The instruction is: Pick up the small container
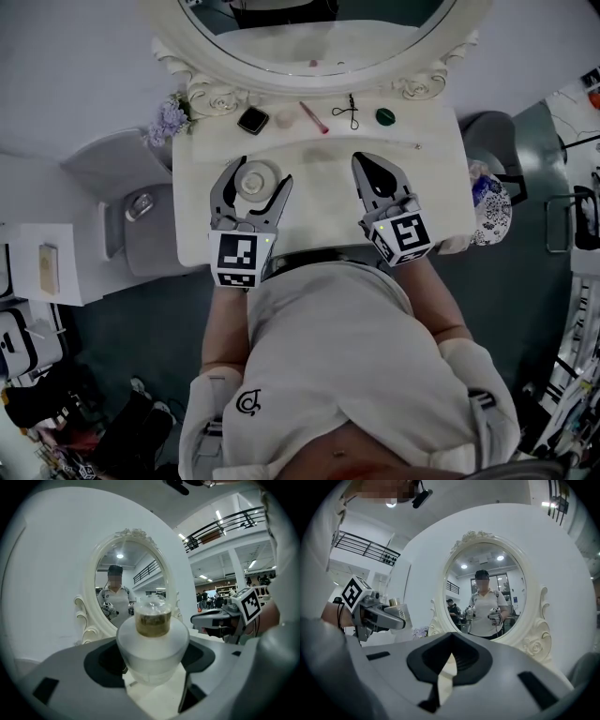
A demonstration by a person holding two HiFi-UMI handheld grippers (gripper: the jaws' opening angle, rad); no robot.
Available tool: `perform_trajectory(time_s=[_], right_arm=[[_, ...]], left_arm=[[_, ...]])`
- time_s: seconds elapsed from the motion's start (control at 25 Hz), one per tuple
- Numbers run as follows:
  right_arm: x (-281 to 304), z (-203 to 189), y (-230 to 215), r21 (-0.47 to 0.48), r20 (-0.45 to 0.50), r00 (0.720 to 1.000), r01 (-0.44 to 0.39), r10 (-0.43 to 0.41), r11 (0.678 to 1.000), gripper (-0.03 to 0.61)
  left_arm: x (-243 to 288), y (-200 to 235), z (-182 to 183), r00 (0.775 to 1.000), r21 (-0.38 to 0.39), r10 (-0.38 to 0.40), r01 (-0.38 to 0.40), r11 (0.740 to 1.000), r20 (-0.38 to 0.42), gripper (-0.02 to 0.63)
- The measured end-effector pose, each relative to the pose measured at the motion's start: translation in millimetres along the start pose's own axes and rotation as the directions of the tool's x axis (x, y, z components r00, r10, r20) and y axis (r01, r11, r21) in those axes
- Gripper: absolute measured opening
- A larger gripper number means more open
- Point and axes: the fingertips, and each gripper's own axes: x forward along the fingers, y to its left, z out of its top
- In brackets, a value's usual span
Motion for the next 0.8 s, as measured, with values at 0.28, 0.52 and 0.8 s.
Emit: perform_trajectory(time_s=[0.28,0.52,0.8], right_arm=[[0,1,5,-0.041,-0.003,1.0,-0.003,0.003,0.999,0.005],[0,1,6,-0.044,0.008,1.0,-0.001,0.001,0.999,0.005],[1,1,9,-0.047,0.013,1.0,-0.018,0.019,0.999,0.005]], left_arm=[[-1,1,-3,1.0,-0.027,-0.006,0.006,1.0,-0.001,0.347],[1,1,-8,1.0,-0.037,-0.015,0.015,0.999,-0.013,0.347],[3,6,-13,1.0,-0.047,-0.008,0.007,0.999,-0.016,0.347]])
